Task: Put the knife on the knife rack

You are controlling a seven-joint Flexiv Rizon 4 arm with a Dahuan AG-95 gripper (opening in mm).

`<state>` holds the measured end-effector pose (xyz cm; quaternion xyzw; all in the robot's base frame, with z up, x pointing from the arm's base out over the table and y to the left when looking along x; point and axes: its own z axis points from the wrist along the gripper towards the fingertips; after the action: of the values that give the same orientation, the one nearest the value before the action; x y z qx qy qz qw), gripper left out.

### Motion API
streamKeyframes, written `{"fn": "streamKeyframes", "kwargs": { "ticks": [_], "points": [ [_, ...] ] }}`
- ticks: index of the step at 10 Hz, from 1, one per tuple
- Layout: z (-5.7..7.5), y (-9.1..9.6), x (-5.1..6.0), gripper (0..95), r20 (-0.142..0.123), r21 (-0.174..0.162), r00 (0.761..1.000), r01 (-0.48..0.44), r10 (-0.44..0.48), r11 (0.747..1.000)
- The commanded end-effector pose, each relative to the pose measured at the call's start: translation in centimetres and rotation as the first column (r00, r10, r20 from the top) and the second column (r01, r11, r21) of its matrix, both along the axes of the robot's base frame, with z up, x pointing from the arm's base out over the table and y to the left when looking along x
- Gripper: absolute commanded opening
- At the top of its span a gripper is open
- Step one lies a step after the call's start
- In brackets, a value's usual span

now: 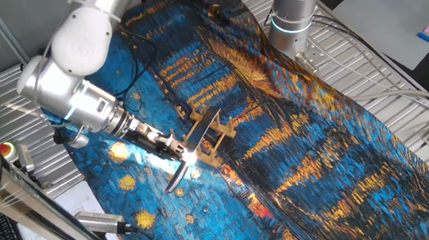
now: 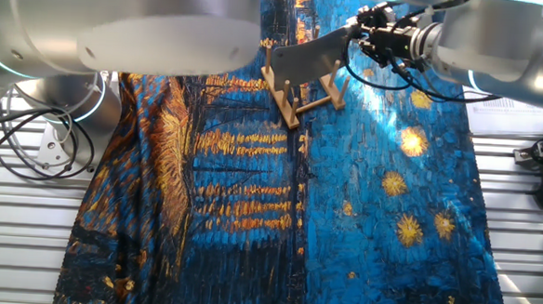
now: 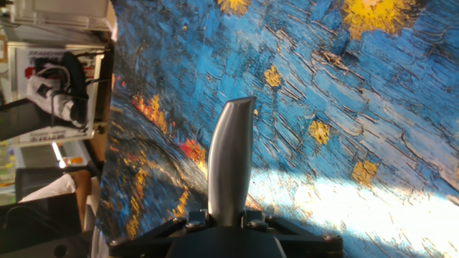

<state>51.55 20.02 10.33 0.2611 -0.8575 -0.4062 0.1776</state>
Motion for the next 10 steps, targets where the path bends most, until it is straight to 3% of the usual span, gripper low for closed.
{"fn": "streamKeyframes", "kwargs": {
  "ticks": [1, 10],
  "points": [
    [-0.12, -0.03, 0.00, 0.0, -0.006, -0.001, 1.000, -0.001, 0.001, 1.000],
    [-0.63, -0.22, 0.07, 0.0, -0.029, 0.024, 1.000, 0.002, -0.002, 1.000]
  ]
}}
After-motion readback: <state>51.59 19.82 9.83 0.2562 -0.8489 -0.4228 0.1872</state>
